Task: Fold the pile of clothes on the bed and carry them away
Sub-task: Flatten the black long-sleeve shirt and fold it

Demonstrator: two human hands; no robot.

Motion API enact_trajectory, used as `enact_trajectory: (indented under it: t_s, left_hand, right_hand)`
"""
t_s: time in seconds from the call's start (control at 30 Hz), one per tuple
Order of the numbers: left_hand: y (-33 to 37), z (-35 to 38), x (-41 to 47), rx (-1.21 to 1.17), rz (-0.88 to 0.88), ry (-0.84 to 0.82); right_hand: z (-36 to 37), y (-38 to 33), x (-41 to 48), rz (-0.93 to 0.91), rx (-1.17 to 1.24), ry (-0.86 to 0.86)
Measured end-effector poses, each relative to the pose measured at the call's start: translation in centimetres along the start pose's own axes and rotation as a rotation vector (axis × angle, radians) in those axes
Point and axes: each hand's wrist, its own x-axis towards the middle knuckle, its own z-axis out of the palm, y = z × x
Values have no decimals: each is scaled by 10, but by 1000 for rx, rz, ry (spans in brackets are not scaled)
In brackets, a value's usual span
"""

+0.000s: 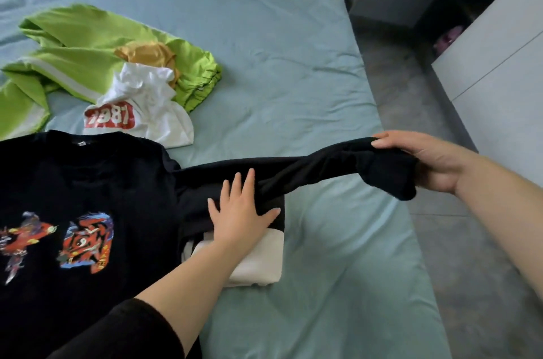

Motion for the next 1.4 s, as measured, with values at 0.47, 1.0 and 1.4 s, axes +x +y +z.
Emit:
enact_trajectory:
  t_s: [0.47, 1.0, 1.4]
  left_hand:
    - [136, -26, -40, -366, 184, -130]
    - [-59, 80, 29, 357, 5, -479]
    - [-78, 85, 44, 355, 72, -569]
  right_hand:
    - [19, -6, -61, -272, -293, 397]
    - [100, 238, 100, 374, 161, 390]
    - [66, 211, 183, 214, 858, 702]
